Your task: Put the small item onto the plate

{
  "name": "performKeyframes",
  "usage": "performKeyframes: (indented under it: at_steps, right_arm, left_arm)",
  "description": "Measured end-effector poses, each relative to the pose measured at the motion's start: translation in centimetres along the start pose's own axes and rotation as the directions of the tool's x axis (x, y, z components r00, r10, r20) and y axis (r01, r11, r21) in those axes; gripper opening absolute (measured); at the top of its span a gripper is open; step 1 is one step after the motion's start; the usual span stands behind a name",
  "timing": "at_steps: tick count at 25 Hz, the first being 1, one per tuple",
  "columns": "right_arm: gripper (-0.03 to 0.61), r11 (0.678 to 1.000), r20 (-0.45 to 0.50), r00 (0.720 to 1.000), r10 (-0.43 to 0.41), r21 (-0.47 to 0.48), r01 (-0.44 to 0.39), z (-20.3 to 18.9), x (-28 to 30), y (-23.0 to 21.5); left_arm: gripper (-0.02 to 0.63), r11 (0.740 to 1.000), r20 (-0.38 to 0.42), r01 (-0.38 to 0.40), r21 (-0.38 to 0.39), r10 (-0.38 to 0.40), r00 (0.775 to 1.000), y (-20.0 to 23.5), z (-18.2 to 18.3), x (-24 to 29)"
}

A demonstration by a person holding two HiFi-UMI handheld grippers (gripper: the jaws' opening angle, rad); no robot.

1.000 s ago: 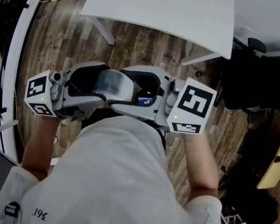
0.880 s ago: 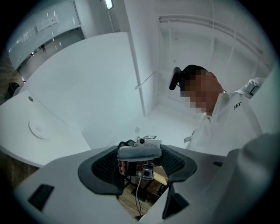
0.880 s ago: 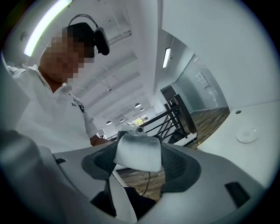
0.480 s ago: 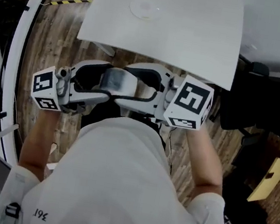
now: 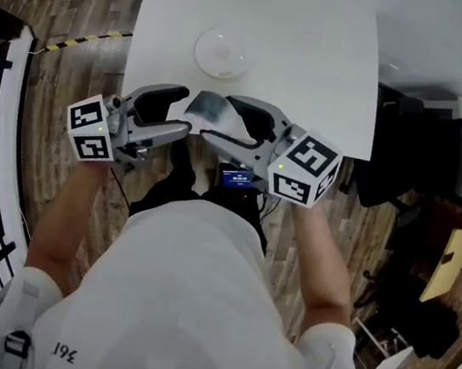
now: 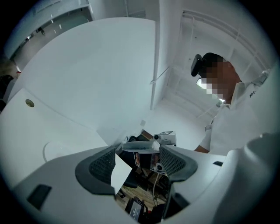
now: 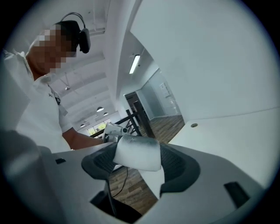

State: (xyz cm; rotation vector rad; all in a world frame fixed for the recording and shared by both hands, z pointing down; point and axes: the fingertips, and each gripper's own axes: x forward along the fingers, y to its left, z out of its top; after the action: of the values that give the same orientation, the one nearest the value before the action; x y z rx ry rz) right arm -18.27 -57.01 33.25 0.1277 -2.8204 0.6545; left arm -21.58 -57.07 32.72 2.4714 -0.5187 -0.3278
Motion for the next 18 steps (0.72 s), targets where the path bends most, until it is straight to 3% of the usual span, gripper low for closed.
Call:
performKeyframes:
  at_steps: [4,9,13,18]
  right_arm:
    - [0.293,0.992,0.033,0.992,-0.118,0.054,0.116,0.2,-0.4,-5.0]
    - [0.293,0.971,0.002,0.974,-0.226,0.077,0.225,-1.0,-0.3,-12.3]
    - [0.295,0.956,-0.041,0.964,-0.261,0.127,0.264,-2.6,0.2,-17.7]
    - [0.293,0.938,-0.115,0.940,-0.321,0.094,0.332,-4.4,1.5,-22.1]
  left_arm:
    - [0.307,0.995,0.045,-0.077,-0.059,0.079,0.996,4.0,1.0,0.1]
    - [0.307,0.974,0.104,-0.194,-0.119,0.207,0.973,6.5,1.5,-1.2]
    - [0.307,0.948,0.113,-0.273,-0.163,0.293,0.949,7.7,0.9,-2.2]
    - [0.307,0.902,0.097,-0.368,-0.224,0.396,0.913,9.8,-0.8,-3.5]
